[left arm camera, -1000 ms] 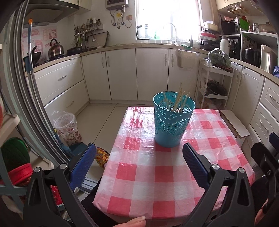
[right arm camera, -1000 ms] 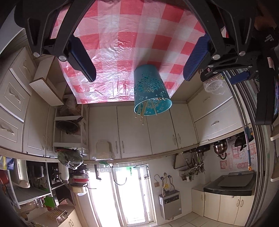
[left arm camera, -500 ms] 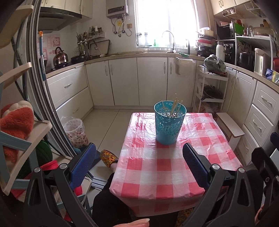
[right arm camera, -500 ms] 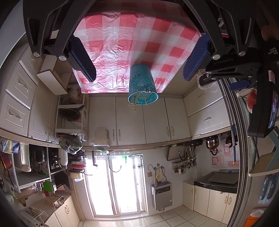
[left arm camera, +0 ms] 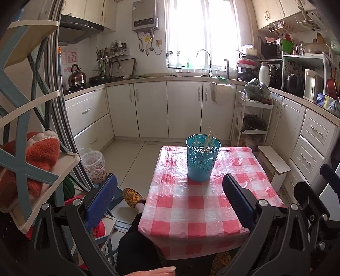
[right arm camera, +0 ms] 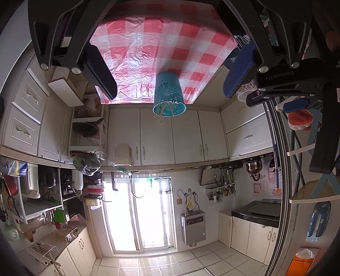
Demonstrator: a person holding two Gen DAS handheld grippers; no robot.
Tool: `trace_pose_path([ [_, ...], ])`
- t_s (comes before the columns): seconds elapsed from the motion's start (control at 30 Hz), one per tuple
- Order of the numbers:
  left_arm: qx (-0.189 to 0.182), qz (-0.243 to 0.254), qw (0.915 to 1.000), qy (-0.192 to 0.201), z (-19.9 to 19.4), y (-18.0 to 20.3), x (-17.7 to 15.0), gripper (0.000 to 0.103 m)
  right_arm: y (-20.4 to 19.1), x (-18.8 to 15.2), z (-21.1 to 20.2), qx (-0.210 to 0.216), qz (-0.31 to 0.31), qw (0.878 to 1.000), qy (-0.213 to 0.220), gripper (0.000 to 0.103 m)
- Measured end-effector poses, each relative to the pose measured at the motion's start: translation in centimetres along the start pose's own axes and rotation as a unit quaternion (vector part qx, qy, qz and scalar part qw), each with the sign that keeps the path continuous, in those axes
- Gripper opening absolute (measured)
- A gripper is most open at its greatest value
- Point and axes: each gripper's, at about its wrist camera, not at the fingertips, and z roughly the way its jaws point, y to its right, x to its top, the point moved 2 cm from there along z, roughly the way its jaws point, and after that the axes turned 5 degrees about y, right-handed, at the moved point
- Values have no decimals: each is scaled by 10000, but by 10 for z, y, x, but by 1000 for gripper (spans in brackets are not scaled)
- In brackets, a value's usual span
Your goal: Organize utensils
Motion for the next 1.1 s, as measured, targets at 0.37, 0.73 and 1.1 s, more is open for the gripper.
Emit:
trace_pose_path([
  [0.37,31,-117,9999,78,-12,-11,3,95,-8,3,-12,-35,-143,9999,75,96],
  [0.73,53,-143,9998,102,-14,-12,1,95,-14,4,-13,-7,-208,9998,67,96],
  [1.1,3,-195,9997,112,-10,-14,2,95,-12,3,-11,4,-167,9998,51,96],
])
